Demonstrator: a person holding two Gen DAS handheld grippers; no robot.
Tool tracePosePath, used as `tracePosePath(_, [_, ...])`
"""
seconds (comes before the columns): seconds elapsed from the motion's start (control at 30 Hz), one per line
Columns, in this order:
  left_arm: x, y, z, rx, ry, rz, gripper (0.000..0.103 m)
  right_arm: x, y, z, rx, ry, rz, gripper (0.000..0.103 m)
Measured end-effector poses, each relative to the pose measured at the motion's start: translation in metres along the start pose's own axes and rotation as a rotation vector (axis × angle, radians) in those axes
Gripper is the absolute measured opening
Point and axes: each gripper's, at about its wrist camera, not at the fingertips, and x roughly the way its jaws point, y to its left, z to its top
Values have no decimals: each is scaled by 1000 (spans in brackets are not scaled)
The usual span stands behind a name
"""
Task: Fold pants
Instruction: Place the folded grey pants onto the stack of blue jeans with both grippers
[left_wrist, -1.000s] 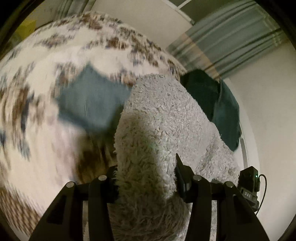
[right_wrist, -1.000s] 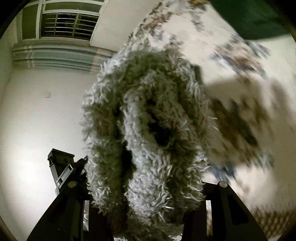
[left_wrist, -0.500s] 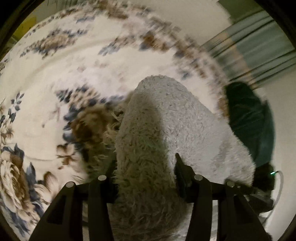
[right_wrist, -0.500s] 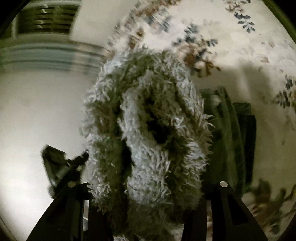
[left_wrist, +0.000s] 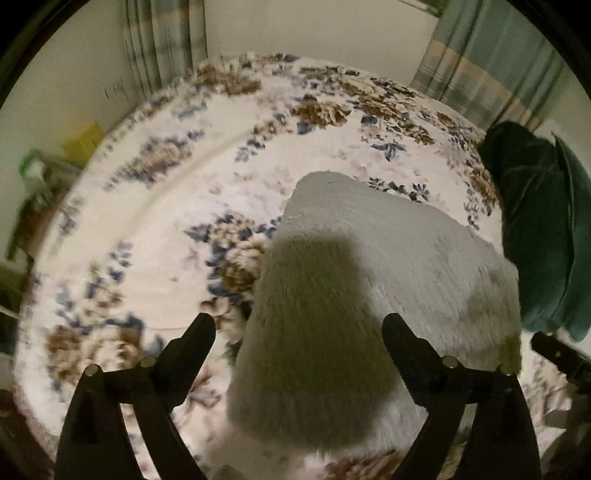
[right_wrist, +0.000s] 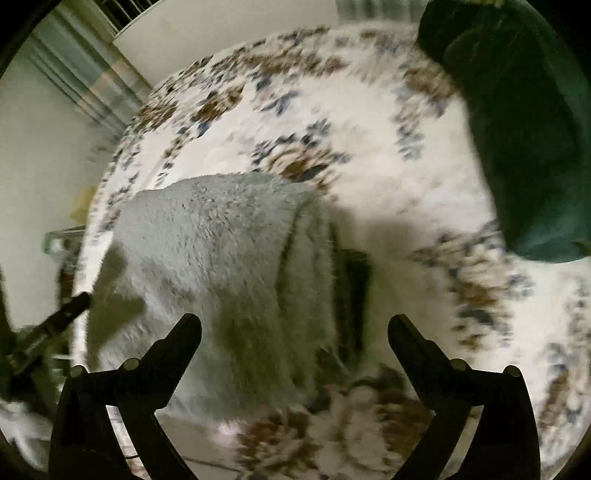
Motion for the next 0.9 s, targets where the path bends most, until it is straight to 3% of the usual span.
tracePosePath(0.13, [-45, -12, -18, 25, -50, 75, 92, -58, 5, -35, -34, -83, -111, 103])
tracePosePath(0.23, [-79, -18, -31, 27, -88, 85, 92, -104, 11, -64, -49, -135, -153, 103])
tracePosePath(0.53, [-210, -42, -94, 35, -213, 82, 92, -254, 19, -145, -84, -272, -144, 103])
tracePosePath(0.9, [-358, -72, -187, 22, -344, 88, 92, -443, -3, -261, -169, -441, -86, 103])
